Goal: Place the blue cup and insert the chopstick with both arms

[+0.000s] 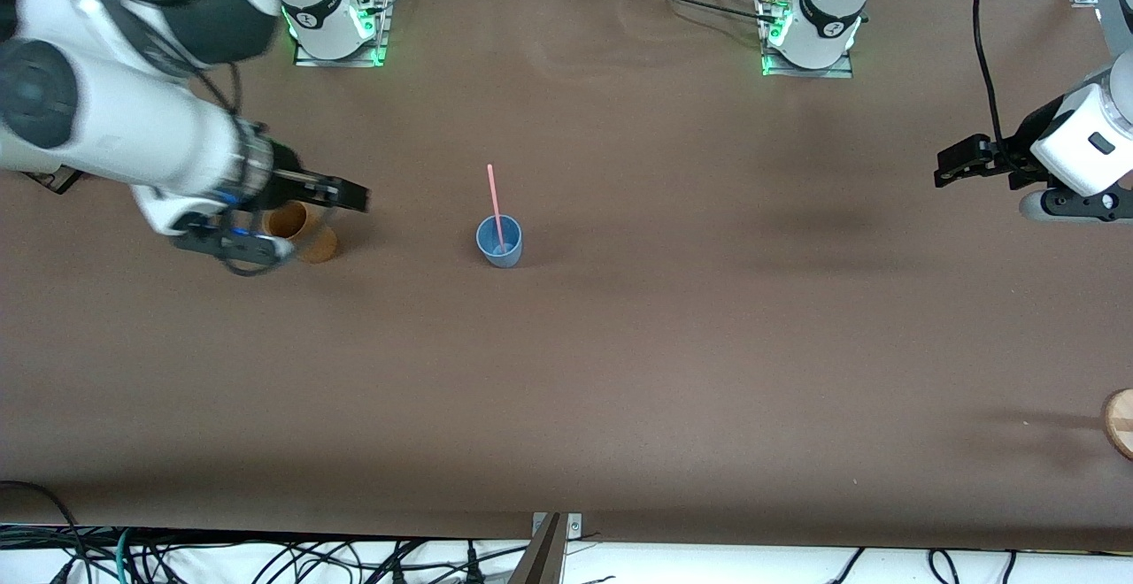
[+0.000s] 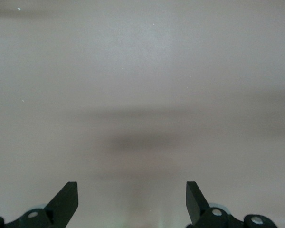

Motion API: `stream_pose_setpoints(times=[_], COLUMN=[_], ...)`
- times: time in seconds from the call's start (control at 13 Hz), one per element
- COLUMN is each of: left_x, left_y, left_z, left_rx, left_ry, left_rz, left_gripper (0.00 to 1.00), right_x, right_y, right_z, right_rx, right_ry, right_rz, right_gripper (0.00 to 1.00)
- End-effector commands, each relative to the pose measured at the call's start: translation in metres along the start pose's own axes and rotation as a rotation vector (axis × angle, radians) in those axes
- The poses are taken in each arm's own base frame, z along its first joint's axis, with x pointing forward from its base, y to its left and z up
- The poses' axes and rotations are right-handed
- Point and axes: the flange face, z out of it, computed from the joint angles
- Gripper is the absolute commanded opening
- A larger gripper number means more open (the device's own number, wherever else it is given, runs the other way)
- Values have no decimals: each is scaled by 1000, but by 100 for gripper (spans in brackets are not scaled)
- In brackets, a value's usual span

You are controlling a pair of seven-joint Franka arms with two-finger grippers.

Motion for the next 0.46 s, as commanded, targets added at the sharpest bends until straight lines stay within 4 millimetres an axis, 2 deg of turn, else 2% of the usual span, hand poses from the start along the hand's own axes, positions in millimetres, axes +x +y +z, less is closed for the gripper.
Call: stream_pose_setpoints(times=[0.0, 0.08, 0.23, 0.38], left_x=[2, 2, 2, 2], left_y=[-1, -1, -1, 2], left_z=[-2, -2, -2, -2], left_rx=[7, 7, 7, 8], left_ry=[9, 9, 9, 9], left_rz=[24, 24, 24, 29], left_gripper=[100, 100, 100, 100], right_x=[-5, -5, -19, -45], right_y=[48, 75, 97, 114], right_z=[-25, -32, -35, -16], right_rx=[-35, -53, -128, -160], right_ry=[15, 21, 66, 151], right_rz=[-95, -171, -221, -211], right_gripper=[100, 100, 100, 100])
